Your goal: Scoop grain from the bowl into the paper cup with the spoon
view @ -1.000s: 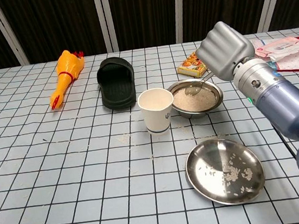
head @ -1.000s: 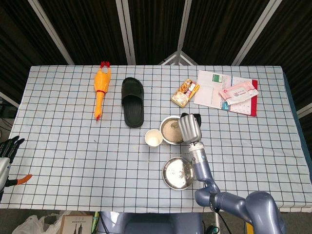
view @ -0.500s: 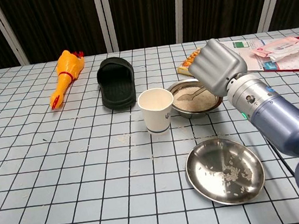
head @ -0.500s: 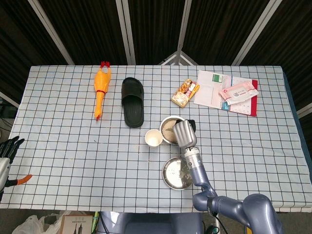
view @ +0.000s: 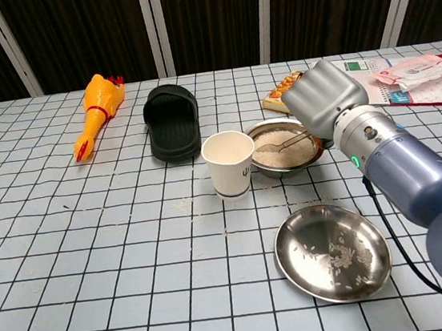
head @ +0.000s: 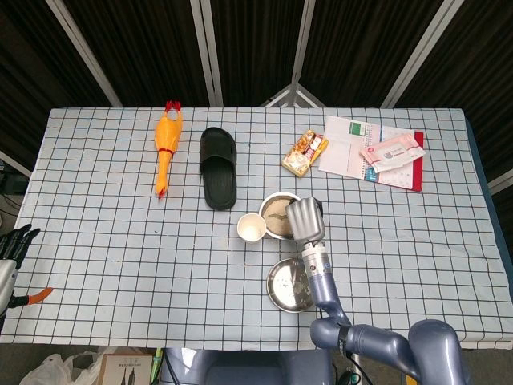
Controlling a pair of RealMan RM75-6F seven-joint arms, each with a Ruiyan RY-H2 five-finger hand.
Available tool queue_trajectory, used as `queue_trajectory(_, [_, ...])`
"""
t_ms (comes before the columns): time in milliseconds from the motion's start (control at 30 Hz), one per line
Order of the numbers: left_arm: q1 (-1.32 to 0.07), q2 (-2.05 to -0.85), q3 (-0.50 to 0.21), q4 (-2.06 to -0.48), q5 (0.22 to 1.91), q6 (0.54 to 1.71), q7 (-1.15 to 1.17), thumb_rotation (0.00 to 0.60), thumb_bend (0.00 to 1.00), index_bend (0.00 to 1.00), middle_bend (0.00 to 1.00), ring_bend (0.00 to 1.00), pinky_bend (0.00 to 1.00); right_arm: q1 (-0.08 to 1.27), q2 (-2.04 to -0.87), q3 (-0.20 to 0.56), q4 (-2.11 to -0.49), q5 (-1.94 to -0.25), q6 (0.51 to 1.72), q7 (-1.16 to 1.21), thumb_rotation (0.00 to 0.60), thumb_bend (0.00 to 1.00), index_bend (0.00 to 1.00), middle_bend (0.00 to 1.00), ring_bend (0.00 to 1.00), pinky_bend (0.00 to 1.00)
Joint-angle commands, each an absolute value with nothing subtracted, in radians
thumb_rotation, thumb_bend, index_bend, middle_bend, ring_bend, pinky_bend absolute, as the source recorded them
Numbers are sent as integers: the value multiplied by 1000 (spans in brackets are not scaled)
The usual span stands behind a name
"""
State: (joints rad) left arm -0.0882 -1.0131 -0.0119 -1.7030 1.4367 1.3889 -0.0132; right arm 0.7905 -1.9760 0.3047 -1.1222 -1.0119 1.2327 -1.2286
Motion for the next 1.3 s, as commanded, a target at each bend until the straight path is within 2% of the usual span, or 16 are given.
queue_trajectory(33, [-89, -1013, -12, -1704, 1436, 1387, -13, 600, 0, 0, 0, 0, 0, 788, -1963, 318, -1146, -991, 1235, -1226, 600, 727, 662, 831, 987, 1000])
queue_trajectory(500, [-89, -1011, -11, -1707, 1432, 1384, -14, 600, 0, 0, 0, 0, 0, 791, -1925, 353, -1224, -914, 1244, -1232, 600, 731, 668, 831, 987, 1000])
queue_trajectory(1000, [-90, -1011, -11, -1708, 1431, 1382, -12, 600, 0, 0, 0, 0, 0, 812, -1867, 432, -1391, -662, 1284, -1325, 600, 756, 669, 831, 987, 1000])
queue_trajectory(1300, [-91, -1010, -12, -1709, 1428, 1381, -12, 600, 0, 0, 0, 0, 0, 837, -1835, 448, -1445, -591, 1311, -1349, 600, 755, 676, 831, 987, 1000])
